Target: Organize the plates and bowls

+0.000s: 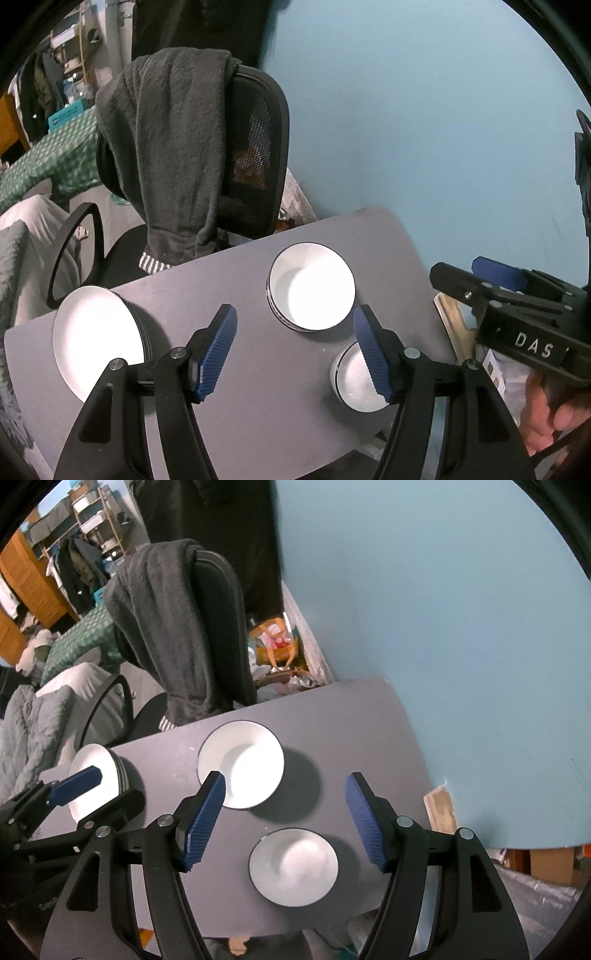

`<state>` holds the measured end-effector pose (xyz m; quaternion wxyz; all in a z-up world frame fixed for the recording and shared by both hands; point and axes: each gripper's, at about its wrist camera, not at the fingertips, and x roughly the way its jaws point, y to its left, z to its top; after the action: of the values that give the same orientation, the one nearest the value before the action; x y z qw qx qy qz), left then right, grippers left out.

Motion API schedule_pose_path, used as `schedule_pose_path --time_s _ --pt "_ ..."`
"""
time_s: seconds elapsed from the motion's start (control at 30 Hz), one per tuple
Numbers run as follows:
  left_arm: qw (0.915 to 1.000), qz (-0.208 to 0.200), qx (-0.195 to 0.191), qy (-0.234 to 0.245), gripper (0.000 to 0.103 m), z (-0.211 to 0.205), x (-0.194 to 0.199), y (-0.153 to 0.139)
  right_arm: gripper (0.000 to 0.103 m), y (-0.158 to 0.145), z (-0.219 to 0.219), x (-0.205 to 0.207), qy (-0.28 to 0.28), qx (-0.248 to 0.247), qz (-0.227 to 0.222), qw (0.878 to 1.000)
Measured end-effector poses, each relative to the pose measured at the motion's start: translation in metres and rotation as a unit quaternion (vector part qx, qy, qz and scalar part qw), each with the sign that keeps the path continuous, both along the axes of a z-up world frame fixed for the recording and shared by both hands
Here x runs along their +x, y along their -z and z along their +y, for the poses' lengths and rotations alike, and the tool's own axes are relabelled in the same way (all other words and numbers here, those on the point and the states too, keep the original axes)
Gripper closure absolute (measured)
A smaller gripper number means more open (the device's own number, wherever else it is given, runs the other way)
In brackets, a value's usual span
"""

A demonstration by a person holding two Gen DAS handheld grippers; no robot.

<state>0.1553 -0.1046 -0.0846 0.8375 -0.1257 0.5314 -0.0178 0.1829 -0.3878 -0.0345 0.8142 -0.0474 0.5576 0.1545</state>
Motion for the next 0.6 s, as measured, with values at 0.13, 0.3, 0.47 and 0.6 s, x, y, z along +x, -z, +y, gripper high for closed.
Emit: schedule_pose_path --time_s 0.13,0.3,0.47,0.6 --pt "0.9999 0.008 -0.005 0.009 0.035 -0.006 -0.003 0.004 0.036 0.000 -0.006 -0.006 0.015 -0.003 0.000 1.000" --pt "0.9993 0.016 -0.006 0.032 0.035 -0.018 -0.004 0.009 0.036 0.003 -0.020 -0.015 0.036 -0.001 0.011 0.999" --pt "0.9976 0.019 0.001 0.066 0.035 -0.032 -0.008 0.016 0.036 0.007 -0.034 -0.022 0.055 -0.004 0.019 0.998" --pt "0.9952 0.017 0.009 0.096 0.035 -0.045 -0.007 0.020 0.036 0.011 -0.046 -0.025 0.069 -0.009 0.026 0.997"
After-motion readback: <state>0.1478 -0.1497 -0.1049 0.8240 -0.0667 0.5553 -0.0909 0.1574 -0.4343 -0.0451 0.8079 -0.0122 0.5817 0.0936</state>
